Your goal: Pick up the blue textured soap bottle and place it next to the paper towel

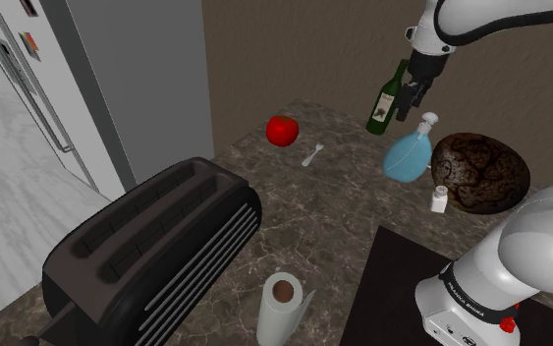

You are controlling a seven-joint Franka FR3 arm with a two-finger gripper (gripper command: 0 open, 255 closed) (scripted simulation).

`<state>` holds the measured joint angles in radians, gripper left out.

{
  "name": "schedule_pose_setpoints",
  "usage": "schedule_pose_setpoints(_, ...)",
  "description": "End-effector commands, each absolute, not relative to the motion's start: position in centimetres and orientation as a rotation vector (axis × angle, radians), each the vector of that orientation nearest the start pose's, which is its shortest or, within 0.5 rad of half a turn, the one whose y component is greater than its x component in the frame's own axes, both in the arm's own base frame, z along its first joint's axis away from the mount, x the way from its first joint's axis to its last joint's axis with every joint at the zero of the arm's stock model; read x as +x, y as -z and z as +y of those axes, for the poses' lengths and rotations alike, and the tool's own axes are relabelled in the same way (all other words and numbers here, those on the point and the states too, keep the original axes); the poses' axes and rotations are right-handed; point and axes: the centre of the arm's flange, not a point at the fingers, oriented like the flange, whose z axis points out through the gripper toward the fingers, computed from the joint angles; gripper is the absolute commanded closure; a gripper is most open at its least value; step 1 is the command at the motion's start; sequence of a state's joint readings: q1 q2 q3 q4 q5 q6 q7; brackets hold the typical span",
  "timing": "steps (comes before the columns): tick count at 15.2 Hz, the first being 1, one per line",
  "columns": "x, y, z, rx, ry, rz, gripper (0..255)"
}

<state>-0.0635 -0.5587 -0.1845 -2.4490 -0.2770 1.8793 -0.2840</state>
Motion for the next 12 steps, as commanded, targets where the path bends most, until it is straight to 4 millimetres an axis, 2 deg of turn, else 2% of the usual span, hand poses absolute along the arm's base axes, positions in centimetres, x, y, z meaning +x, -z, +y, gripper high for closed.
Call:
schedule_pose_setpoints(1, 37.1, -47.2, -13.6, -3.310, -0.150, -0.304, 0)
schedule_pose_setpoints(10, 39.8, -38.9, -20.7, -3.380, -0.422, -0.545, 0)
schedule_pose_setpoints(12, 39.8, -38.2, -21.1, -3.382, -0.432, -0.554, 0)
